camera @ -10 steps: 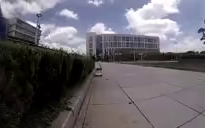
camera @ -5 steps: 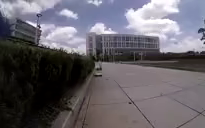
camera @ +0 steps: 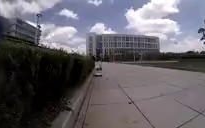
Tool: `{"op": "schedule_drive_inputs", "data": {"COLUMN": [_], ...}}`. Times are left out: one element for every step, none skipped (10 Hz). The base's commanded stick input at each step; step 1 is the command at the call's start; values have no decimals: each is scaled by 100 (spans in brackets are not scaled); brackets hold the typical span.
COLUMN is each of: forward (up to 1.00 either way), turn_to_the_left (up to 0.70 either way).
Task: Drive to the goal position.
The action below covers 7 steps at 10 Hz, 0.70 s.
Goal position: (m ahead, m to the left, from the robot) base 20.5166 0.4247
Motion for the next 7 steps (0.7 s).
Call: {"op": "schedule_drive_inputs", "data": {"forward": [4,4,4,4,4,4,4], "turn_to_the_left": [0,0,0,0,0,0,0]}}
